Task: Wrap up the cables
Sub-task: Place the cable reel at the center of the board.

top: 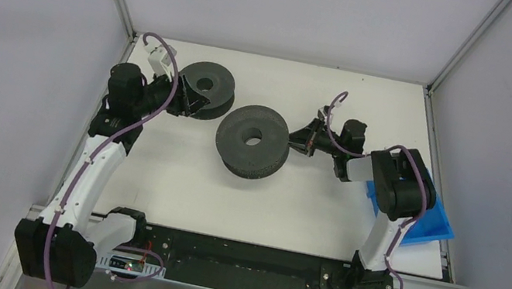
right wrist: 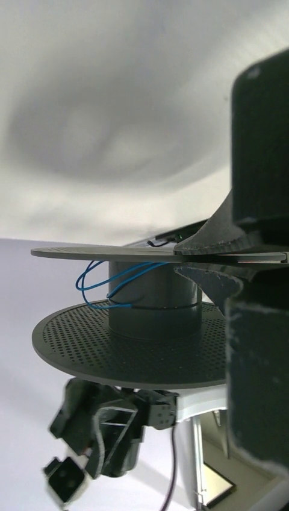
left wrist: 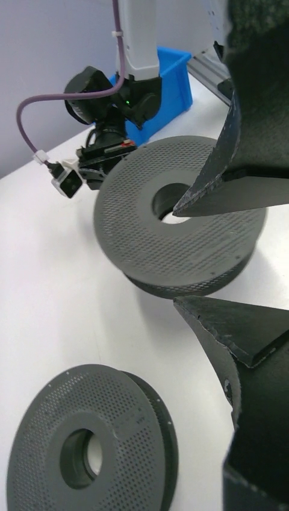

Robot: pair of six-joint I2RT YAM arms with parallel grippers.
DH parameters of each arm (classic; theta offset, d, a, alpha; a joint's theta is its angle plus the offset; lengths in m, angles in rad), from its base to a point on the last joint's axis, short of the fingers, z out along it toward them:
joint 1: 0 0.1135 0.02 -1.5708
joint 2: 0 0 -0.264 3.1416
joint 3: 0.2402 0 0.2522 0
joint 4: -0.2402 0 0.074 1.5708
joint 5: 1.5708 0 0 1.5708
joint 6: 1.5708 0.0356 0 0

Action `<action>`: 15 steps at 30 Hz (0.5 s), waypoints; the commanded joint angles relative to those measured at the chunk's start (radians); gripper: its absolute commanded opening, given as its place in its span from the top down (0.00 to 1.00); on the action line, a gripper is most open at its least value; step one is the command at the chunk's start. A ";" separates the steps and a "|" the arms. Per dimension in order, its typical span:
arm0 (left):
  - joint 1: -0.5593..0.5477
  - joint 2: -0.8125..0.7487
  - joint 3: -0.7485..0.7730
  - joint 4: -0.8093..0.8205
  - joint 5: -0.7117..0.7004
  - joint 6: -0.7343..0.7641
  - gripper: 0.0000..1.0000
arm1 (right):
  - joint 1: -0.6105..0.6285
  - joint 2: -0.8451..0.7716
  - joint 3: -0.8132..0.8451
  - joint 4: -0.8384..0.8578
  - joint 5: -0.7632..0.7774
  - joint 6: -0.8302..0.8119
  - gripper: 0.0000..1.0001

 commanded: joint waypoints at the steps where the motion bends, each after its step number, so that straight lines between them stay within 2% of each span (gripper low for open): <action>1: -0.019 -0.051 -0.051 -0.069 -0.053 0.087 0.51 | -0.040 0.034 0.090 -0.029 0.027 -0.068 1.00; 7: -0.142 -0.093 -0.133 -0.076 -0.120 0.132 0.51 | -0.066 0.097 0.191 -0.226 0.075 -0.199 1.00; 10: -0.216 -0.091 -0.172 -0.088 -0.184 0.156 0.52 | -0.071 0.132 0.241 -0.263 0.076 -0.216 1.00; 15: -0.234 -0.085 -0.172 -0.105 -0.193 0.171 0.52 | -0.085 0.205 0.321 -0.271 0.070 -0.205 1.00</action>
